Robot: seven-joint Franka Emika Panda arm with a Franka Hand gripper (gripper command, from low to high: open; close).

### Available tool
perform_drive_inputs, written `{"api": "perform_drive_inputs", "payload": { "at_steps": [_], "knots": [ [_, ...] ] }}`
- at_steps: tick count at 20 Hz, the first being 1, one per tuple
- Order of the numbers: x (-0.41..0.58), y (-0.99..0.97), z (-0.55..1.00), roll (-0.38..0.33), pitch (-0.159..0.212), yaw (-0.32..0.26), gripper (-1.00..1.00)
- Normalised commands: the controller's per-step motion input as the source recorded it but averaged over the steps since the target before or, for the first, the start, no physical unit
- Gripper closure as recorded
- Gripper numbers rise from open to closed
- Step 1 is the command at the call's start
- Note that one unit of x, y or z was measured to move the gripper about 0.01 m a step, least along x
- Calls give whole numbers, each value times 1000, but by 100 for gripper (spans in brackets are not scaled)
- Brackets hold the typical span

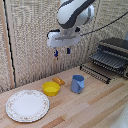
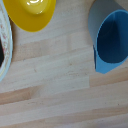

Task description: Notice the yellow vessel located before you. Bring your fastener close to the yellow vessel and smoothly hold it. Transfer the yellow vessel above the white plating and let go of your hold on it, then set the vessel on the plating.

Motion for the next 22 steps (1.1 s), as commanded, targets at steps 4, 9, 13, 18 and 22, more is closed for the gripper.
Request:
{"api": "perform_drive_inputs", "payload": {
  "at_steps": [4,9,13,18,22],
  "knots": [
    [157,91,-579,-7,95,18,-100],
    [181,11,-642,5,126,25,-100],
    [211,11,-561,9,99,19,-100],
    [228,65,-478,0,64,19,-100],
    [278,316,-320,-17,36,4,-100]
  ]
}}
